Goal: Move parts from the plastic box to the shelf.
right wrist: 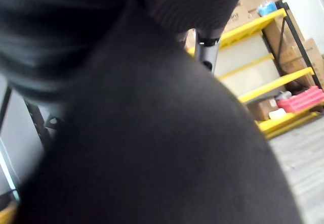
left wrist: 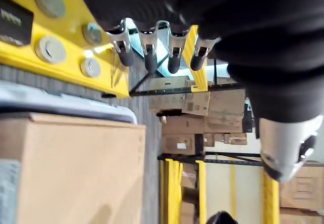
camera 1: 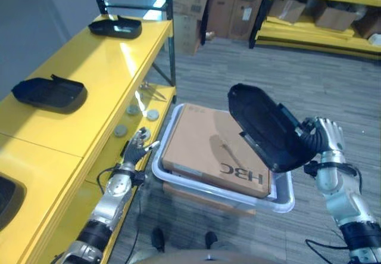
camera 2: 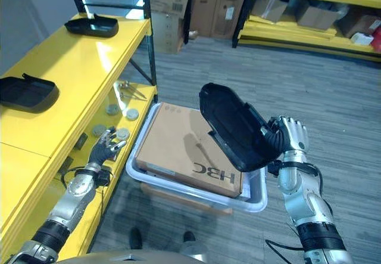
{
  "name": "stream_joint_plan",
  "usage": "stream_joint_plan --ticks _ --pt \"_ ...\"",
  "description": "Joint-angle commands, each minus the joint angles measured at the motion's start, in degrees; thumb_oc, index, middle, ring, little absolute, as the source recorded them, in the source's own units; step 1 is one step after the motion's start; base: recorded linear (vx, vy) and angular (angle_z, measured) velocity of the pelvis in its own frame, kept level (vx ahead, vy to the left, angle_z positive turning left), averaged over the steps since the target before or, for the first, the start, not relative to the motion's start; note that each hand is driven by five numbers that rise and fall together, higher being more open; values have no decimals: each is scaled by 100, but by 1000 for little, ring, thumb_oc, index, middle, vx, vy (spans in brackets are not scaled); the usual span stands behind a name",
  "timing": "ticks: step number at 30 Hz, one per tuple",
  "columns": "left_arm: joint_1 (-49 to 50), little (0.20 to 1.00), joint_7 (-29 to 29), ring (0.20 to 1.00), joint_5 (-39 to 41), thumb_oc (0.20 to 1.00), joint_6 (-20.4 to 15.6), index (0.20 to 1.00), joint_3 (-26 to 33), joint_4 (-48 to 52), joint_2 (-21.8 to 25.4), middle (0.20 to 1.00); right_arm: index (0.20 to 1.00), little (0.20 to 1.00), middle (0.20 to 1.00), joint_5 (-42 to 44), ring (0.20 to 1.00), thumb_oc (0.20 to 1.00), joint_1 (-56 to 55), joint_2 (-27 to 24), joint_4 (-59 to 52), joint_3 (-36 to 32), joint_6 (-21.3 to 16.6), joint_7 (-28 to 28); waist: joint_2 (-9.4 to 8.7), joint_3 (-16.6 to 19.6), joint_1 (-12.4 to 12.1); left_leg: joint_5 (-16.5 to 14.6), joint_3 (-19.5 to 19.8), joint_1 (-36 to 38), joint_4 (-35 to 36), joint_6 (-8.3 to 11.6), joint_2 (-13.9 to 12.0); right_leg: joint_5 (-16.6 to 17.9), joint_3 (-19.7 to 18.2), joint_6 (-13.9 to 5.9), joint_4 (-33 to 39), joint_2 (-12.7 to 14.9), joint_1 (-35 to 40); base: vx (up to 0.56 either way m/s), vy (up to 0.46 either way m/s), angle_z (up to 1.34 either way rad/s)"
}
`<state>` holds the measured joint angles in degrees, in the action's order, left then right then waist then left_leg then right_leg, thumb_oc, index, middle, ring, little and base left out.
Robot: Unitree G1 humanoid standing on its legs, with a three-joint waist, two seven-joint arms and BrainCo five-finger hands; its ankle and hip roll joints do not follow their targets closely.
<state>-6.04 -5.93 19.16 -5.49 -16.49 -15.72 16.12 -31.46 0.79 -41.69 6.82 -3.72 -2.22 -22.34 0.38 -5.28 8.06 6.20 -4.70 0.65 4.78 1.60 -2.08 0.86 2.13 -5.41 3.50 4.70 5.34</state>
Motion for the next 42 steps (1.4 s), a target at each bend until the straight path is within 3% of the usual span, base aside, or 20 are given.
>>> stream_joint_plan --ticks 1,4,9,22,27,32,33,34,42 --pt "-435 1000 370 1000 789 1000 -35 1000 -279 -19 -165 1000 200 200 200 -275 200 200 234 -439 -492 -392 -190 -115 -189 438 -153 -870 64 543 -112 81 -201 -44 -378 -296 -312 113 -462 54 -20 -13" --pt "-593 1000 488 1000 1961 1000 118 1000 -655 -284 -594 1000 200 200 200 -451 200 200 286 -398 -1020 -311 -218 -128 -208 555 -83 -903 9 690 -106 76 -243 -69 -437 -296 -304 78 -344 31 -21 -21" --pt "-1085 1000 521 1000 2770 1000 223 1000 -1172 -1008 -1109 1000 200 200 200 -256 200 200 801 -231 -1320 428 -360 -80 -191 631 2 -906 -100 810 -97 88 -308 -79 -524 -294 -299 9 -297 -8 -20 -9" --pt "-1480 1000 393 1000 2836 1000 271 1000 -1522 -1515 -1509 1000 200 200 200 255 200 200 1802 293 -1309 1891 -524 284 -167 646 1 -887 -184 907 -74 110 -347 -74 -555 -258 -293 -42 -225 -2 -5 -5" --pt "-1613 1000 298 1000 2976 1000 187 1000 -1496 -1425 -1565 1000 200 200 200 433 200 200 2025 492 -1332 2353 -626 513 -187 639 -16 -871 -154 889 -73 117 -348 -66 -527 -251 -289 -34 -220 0 0 0" --pt "-1868 1000 8 1000 2960 1000 -112 1000 -1290 -1206 -1616 1000 200 200 200 921 200 200 1935 1051 -1537 2869 -814 781 -253 579 -49 -850 -124 849 -91 123 -348 -58 -471 -240 -311 -19 -234 0 0 0" --pt "-1859 570 -14 570 2930 570 -115 570 -1275 -1235 -1602 570 200 200 200 955 200 200 1931 1073 -1562 2911 -826 802 -264 575 -45 -851 -119 840 -96 123 -346 -59 -467 -241 -317 -15 -239 0 0 0" --pt "-1909 200 -39 200 2865 200 -157 200 -1273 -1199 -1591 200 200 200 200 1125 200 200 1848 1224 -1595 3017 -873 852 -269 564 -44 -847 -110 826 -101 123 -343 -60 -458 -241 -323 -8 -250 0 0 0" --pt "-1937 200 -460 200 2323 200 -451 200 -1108 -1080 -1465 200 200 200 200 1675 200 200 1646 1725 -1729 3745 -1027 1079 -295 464 -67 -839 -141 820 -121 127 -331 -59 -472 -229 -352 7 -281 0 0 0"
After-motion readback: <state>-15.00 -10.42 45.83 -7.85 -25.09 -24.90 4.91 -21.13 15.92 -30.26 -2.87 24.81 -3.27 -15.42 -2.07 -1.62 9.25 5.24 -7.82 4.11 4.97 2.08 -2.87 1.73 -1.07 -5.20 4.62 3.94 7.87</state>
